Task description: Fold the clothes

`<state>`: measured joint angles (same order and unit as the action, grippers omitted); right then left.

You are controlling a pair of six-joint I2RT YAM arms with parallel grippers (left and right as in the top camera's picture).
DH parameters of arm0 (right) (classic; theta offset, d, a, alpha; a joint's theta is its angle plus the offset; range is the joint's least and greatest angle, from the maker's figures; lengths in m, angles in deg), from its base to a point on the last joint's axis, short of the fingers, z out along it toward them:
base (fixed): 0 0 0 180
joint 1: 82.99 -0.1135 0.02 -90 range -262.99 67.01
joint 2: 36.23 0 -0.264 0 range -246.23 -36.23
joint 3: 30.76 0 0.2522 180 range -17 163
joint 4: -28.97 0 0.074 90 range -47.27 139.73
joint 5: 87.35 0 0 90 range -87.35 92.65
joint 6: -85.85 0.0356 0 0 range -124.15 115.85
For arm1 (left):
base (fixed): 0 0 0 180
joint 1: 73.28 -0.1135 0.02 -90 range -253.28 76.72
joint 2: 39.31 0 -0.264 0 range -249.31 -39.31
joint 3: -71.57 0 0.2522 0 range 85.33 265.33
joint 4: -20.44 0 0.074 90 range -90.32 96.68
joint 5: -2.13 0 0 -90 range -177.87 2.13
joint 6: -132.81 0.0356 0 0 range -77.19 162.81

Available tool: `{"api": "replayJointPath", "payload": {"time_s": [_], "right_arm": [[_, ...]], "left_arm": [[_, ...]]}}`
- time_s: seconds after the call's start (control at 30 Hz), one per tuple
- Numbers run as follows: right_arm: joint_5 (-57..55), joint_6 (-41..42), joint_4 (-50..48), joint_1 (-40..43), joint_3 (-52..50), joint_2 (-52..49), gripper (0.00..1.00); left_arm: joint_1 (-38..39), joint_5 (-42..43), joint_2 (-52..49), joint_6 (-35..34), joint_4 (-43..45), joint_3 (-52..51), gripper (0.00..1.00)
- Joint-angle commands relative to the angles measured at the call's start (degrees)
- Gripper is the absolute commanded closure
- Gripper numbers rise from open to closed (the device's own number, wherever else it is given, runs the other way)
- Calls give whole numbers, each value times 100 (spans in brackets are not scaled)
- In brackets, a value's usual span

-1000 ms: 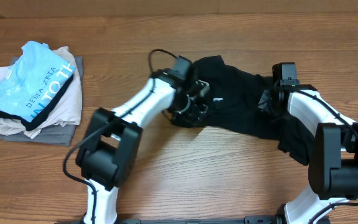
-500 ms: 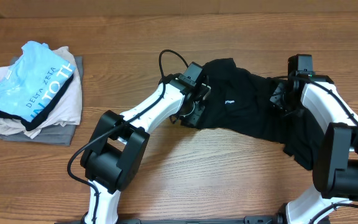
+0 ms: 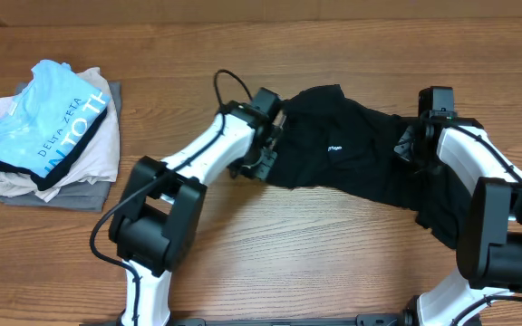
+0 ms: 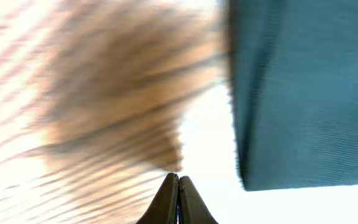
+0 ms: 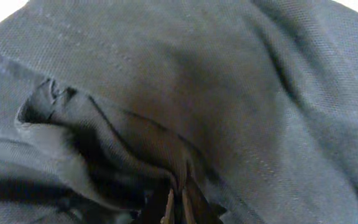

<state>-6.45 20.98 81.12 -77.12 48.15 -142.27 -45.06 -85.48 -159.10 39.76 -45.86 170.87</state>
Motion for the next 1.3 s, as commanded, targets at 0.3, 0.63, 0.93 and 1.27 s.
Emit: {"api": "replayJointPath", "payload": {"time_s": [0.3, 0.63, 0.93, 1.27], "right_arm": [[857, -584, -308, 251, 522, 26, 62], [780, -330, -11, 203, 90, 24, 43], [267, -114, 131, 437, 278, 72, 96], [-269, -153, 787, 828, 1499, 382, 96]], "left_arm": [[105, 2564, 96, 452, 1064, 44, 66], [706, 1818, -474, 407, 1191, 44, 63], [463, 1593, -619, -173, 942, 48, 96], [-577, 446, -619, -385, -155, 46, 96]]}}
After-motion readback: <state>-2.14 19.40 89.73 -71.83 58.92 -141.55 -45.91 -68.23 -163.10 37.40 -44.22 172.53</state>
